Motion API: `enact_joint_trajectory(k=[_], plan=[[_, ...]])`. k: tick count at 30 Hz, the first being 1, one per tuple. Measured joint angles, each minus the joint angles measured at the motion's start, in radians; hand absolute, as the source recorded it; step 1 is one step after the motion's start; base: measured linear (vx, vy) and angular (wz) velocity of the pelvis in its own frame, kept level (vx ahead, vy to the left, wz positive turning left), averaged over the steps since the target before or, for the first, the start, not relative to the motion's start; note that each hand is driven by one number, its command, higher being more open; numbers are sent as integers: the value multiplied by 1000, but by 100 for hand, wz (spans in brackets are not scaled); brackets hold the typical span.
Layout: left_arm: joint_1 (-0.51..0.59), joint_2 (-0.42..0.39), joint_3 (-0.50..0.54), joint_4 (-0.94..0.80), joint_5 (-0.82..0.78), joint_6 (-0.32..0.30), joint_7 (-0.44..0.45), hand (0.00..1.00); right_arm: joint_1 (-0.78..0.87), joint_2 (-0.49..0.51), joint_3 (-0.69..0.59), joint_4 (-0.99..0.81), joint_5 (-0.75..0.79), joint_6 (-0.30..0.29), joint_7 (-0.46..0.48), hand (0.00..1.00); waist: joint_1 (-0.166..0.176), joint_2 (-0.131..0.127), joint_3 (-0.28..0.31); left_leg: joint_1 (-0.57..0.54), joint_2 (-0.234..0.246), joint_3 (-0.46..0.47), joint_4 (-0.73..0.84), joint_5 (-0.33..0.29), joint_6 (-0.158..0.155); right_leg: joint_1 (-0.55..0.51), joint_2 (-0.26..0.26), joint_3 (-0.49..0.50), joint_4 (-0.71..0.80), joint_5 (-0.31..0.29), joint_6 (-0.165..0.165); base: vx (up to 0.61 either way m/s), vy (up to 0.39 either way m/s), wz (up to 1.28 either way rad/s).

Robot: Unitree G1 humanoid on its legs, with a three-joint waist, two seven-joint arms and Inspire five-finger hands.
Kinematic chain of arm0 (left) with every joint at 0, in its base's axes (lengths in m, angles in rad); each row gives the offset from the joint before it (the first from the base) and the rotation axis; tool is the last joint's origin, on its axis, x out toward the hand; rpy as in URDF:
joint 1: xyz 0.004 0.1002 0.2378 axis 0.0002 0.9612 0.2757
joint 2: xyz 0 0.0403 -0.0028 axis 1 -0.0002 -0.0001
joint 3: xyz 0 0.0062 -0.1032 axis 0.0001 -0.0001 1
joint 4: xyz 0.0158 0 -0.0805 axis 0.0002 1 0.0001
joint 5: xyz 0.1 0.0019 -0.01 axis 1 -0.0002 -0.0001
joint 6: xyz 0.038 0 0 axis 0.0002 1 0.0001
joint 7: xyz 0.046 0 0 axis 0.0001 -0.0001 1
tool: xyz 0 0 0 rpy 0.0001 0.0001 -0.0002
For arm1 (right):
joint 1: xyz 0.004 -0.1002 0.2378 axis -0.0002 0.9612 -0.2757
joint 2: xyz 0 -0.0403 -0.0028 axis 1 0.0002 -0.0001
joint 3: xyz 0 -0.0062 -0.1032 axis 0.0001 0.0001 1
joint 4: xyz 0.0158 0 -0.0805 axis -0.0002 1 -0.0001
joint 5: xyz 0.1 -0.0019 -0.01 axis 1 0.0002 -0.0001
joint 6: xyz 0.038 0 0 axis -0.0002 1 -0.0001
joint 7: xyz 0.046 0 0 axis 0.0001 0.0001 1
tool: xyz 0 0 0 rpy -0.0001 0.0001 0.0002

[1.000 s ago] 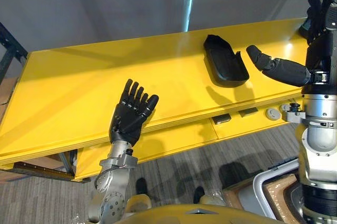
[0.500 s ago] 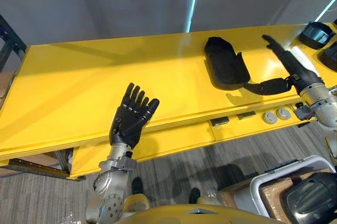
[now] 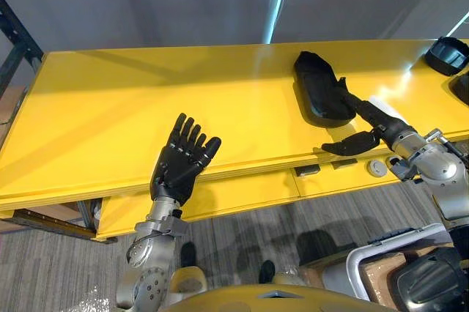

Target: Walk over and take three plastic housings, then place them on the shelf

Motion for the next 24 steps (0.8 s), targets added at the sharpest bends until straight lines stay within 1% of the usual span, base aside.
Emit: enact_joint_trajectory(k=[3,5,6,9,12,16,19,21,22,24], plan=[[-13,2,5,0,0,-6,-3,100,-4,40,18,13,-35,0,-21,100,3,-8,14,0,0,-4,0,0,-1,0,0,-3,6,0,-1,1,-6,4],[-23,4,10,0,0,-8,-5,100,-15,52,30,28,-40,2,-44,100,6,-7,29,1,-2,-5,0,1,0,0,-2,-3,11,-3,0,0,0,0],[-28,5,11,0,0,-10,-5,100,-21,54,30,29,-41,2,-49,0,6,-7,37,2,-2,-5,0,1,0,0,-3,-4,16,-6,-1,-25,-9,3],[-46,6,20,-1,0,-12,-5,100,-52,61,35,32,-82,1,-77,0,5,-3,58,1,0,-9,1,4,1,-5,-2,-6,25,-12,-5,-8,-3,1],[-51,6,20,-4,-1,-29,-8,100,-79,61,44,43,-119,1,-118,0,4,-2,71,-3,0,-12,3,5,2,-11,-2,-8,31,-16,-7,0,0,0],[-52,6,21,-5,-5,-34,-15,100,-89,61,44,59,-119,-2,-159,0,5,-1,74,-14,0,-22,4,6,1,-13,-2,-21,32,-17,-9,12,-18,8],[-66,6,24,-6,-9,-36,-22,100,-103,61,44,60,-118,-2,-165,0,4,4,86,-18,0,-30,4,8,-1,-14,-1,-29,34,-17,-13,10,-13,7],[-69,6,32,-6,-10,-36,-24,100,-118,67,45,60,-119,-12,-171,0,5,8,95,-18,1,-31,4,8,-1,-14,-1,-30,34,-18,-13,0,0,0],[-72,6,36,-6,-12,-36,-25,100,-120,67,45,57,-120,-33,-178,0,8,11,102,-18,0,-31,4,8,-1,-13,-1,-30,35,-18,-13,0,0,0],[-76,6,42,-6,-12,-36,-26,100,-123,73,51,56,-136,-47,-180,0,14,13,107,-18,0,-31,4,7,-1,-13,-1,-31,35,-18,-14,0,0,0]])
